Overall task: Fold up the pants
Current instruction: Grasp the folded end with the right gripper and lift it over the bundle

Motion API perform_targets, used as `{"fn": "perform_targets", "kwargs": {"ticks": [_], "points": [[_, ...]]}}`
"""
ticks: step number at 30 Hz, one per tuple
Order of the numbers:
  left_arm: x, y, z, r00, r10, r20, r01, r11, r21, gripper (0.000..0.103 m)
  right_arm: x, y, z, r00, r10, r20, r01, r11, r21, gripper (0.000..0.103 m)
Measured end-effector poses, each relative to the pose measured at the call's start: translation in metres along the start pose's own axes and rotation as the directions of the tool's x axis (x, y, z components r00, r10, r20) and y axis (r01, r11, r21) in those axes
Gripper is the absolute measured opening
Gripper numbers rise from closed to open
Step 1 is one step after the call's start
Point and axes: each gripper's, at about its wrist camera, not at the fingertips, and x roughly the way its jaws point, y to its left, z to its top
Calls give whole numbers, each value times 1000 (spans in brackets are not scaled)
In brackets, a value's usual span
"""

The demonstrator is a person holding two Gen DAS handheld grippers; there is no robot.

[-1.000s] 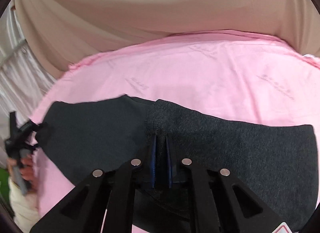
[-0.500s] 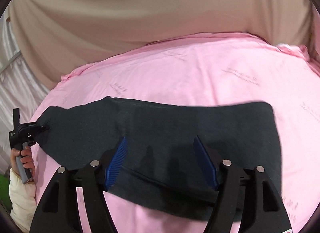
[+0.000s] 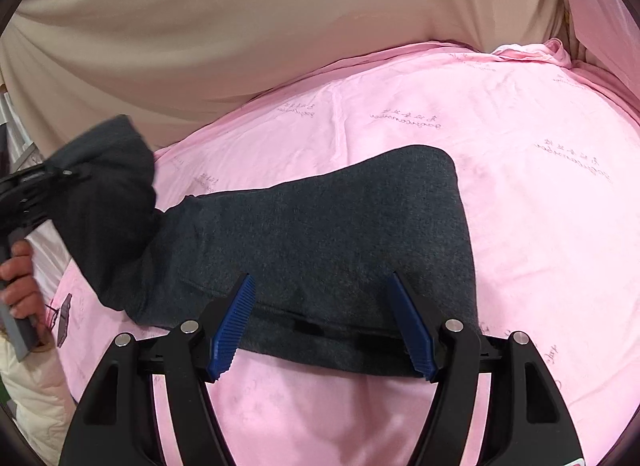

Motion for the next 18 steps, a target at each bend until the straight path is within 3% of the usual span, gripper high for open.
{"fn": "perform_targets", "kwargs": {"ticks": [4,6,10,14,16,18], "points": [[51,-10,-25,991,14,-136,-11,1000,23,36,-6,-7,-4,1000,10,-10,-10,1000,-4,68],[39,-6,-35,993,-7,-114,8,1000,12,40,-7,-5,-3,1000,10,-12,-10,1000,-22,68],[10,12,-37,999,-8,-34,7,1000,-20,61,7,18,4,996,80,-36,-82,994,-73,68],[-1,14,-34,1000,20,-2,-20,1000,9,61,35,57,10,985,158,-76,-168,973,-157,65],[1,13,-35,1000,6,-16,-6,1000,2,61,58,74,12,965,231,-123,-249,954,-167,57],[-3,13,-36,999,-40,-25,40,999,-10,61,93,83,9,955,219,-199,-252,954,-162,48]]}}
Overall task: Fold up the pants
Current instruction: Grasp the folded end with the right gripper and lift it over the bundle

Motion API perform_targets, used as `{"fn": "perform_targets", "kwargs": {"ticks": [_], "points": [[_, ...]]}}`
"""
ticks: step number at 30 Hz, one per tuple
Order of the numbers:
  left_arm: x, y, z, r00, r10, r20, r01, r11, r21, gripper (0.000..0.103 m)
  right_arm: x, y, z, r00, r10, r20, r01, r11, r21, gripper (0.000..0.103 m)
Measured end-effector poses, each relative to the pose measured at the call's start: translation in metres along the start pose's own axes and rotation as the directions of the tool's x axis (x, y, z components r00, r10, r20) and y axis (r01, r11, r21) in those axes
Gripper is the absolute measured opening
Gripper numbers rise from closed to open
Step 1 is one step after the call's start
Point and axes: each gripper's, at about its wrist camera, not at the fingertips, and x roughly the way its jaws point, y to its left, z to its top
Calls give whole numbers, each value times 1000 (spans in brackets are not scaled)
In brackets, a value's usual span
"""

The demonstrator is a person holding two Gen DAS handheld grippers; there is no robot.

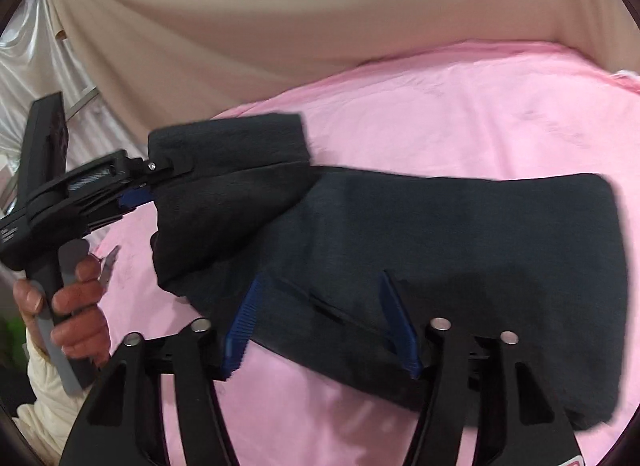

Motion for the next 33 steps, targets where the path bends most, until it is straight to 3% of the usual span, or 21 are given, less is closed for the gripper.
{"fn": "perform_targets", "kwargs": {"ticks": [1,4,7,8,10,15,20,22,23,24,25,26,29,33], "points": [[-3,1,0,1000,-20,-2,20,1000,-2,62,17,-1,-1,998,2,-56,-3,1000,-5,48],[-20,8,-2,995,-104,1,104,995,-11,67,14,14,-1,997,-52,-59,45,994,-104,44],[-47,24,-1,983,-171,63,173,984,-35,83,-19,14,9,999,-37,22,39,996,-76,44],[-56,33,-1,983,-159,97,164,985,-47,86,-25,11,14,999,-19,34,21,999,-50,45],[-63,47,-1,986,-105,128,114,991,-72,87,-29,2,23,998,59,29,-60,998,15,56],[-64,84,-12,995,5,97,10,987,-160,87,-10,-18,36,978,208,-24,-199,961,193,69],[-62,102,-34,993,100,64,-89,984,-154,87,14,-17,47,982,157,-105,-126,959,254,71],[-62,105,-42,992,114,52,-106,985,-134,87,25,-10,44,972,196,-128,-156,950,269,71],[-61,106,-45,992,114,44,-108,986,-131,87,30,-5,43,965,226,-134,-185,947,261,69],[-59,107,-47,993,112,36,-106,986,-132,87,35,5,42,963,231,-142,-194,952,237,55],[-57,107,-50,994,107,27,-103,986,-133,87,40,14,45,967,200,-156,-167,965,202,25],[-55,109,-51,994,108,17,-105,985,-138,87,43,23,51,968,195,-161,-166,970,178,18],[-57,111,-52,994,108,9,-106,982,-154,87,11,43,76,963,260,-76,-249,959,131,16],[-72,100,-53,996,80,34,-76,991,-106,88,-67,42,114,925,366,98,-375,922,96,16]]}}
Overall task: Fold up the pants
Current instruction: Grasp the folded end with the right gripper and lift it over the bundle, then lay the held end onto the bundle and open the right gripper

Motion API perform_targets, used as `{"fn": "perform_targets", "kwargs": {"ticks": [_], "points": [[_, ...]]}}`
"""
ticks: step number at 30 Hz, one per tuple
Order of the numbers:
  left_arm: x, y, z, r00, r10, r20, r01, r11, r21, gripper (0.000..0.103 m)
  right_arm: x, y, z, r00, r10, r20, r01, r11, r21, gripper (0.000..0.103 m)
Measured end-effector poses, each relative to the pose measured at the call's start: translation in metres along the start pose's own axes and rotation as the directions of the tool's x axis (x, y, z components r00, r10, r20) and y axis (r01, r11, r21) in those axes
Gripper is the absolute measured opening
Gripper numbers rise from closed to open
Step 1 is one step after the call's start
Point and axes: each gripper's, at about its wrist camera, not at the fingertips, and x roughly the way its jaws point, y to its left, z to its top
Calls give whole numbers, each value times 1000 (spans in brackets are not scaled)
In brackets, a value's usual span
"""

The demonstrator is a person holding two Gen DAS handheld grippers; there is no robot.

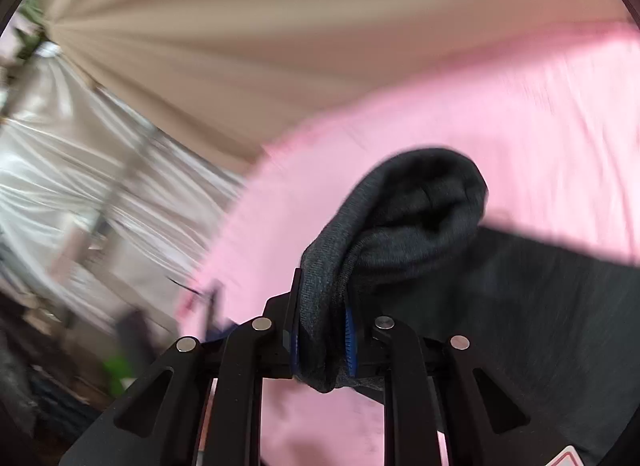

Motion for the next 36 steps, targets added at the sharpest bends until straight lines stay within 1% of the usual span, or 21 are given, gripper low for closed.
{"fn": "perform_targets", "kwargs": {"ticks": [2,4,5,7,9,10,11,12,16,19,20,22,23,24,26,28,29,31,33,35,36], "points": [[-2,-8,-2,1000,-17,0,17,1000,19,89,-35,0,11,998,-15,59,16,1000,-15,16],[1,-19,-8,999,-47,-25,48,998,34,89,-70,-19,8,989,-109,101,109,994,1,16],[4,-24,-11,998,-57,-39,58,997,41,89,-85,-39,-1,976,-193,104,192,981,19,16],[12,-35,-19,995,-67,-79,73,995,65,89,-105,-85,-27,944,-324,57,317,943,96,17],[21,-47,-26,991,-74,-114,85,992,96,89,-109,-125,-52,914,-405,-7,400,900,173,17],[27,-55,-30,988,-79,-133,94,990,110,89,-110,-141,-63,915,-402,-28,399,895,200,17],[32,-66,-34,984,-90,-154,111,985,130,89,-111,-152,-71,924,-381,-27,376,898,229,16],[35,-73,-36,982,-96,-163,120,982,144,89,-112,-154,-73,929,-368,-22,363,901,236,16],[44,-111,-46,977,-114,-181,155,961,230,89,-118,-146,-63,939,-343,-4,336,918,211,16],[59,-123,-47,978,-58,-200,109,961,256,89,-134,-126,-53,949,-313,42,302,939,166,16],[57,-123,-44,977,-74,-199,122,963,241,89,-147,-122,-54,951,-303,61,291,945,152,16],[53,-120,-38,974,-114,-196,158,962,223,90,-163,-120,-59,936,-344,79,331,933,139,16],[51,-118,-33,972,-136,-189,176,960,216,91,-165,-131,-65,917,-394,59,382,912,148,17],[52,-115,-29,972,-145,-186,183,961,209,94,-159,-136,-70,906,-424,22,416,897,152,19],[62,-111,-16,970,-154,-186,187,966,177,94,-151,-162,-82,891,-452,-48,452,870,195,25],[75,-111,-9,966,-159,-204,192,970,149,94,-157,-170,-92,902,-432,-25,425,873,240,34],[84,-109,-3,962,-166,-215,196,973,124,94,-163,-167,-94,901,-434,-5,422,874,242,39],[101,-107,6,954,-183,-237,207,975,79,94,-176,-163,-97,886,-462,44,438,865,246,70],[119,-102,10,946,-195,-260,209,977,27,94,-175,-165,-96,884,-465,45,442,863,243,72],[140,-103,10,933,-188,-307,195,981,-9,94,-167,-173,-100,890,-456,4,439,860,259,72],[145,-104,8,927,-201,-316,208,978,-11,94,-161,-178,-101,896,-443,-18,431,862,267,73]]}}
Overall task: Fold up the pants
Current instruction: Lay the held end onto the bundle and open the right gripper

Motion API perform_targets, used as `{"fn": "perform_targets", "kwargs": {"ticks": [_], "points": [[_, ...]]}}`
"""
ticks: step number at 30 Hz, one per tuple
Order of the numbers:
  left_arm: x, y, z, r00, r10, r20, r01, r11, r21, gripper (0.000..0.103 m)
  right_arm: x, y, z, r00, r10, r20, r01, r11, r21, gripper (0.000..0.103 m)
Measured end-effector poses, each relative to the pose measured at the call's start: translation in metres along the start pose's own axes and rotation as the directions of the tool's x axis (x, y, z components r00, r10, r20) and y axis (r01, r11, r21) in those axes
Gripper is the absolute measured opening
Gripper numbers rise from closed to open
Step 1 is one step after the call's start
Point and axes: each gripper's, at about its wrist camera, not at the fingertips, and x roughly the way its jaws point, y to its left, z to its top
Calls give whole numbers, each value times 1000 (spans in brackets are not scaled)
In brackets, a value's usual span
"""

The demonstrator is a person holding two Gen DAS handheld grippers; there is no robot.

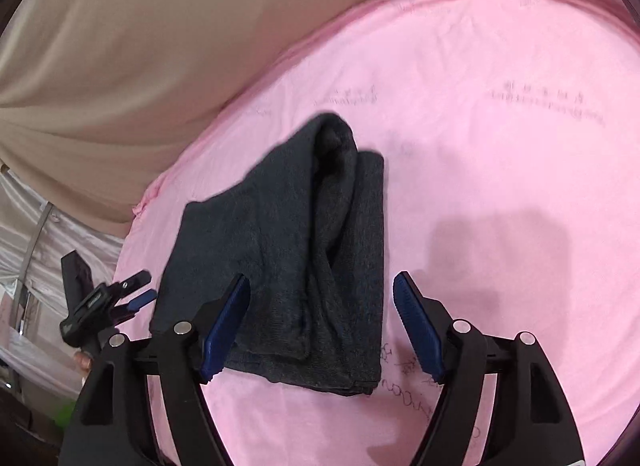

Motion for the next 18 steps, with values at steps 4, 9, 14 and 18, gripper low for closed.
{"fn": "perform_targets", "kwargs": {"ticks": [4,9,14,18], "points": [[18,-13,-2,999,43,10,-44,996,74,49,13,-3,0,998,54,16,-54,999,10,63],[5,-12,2,1000,-20,-16,21,998,53,11,-2,30,6,996,83,16,-82,995,-50,28],[-66,0,-20,998,-64,16,62,996,66,10,-39,61,-13,989,149,-7,-149,981,-128,27],[-72,27,-62,998,17,-62,-13,998,66,13,-11,36,-55,994,18,-109,-31,992,-118,41]]}}
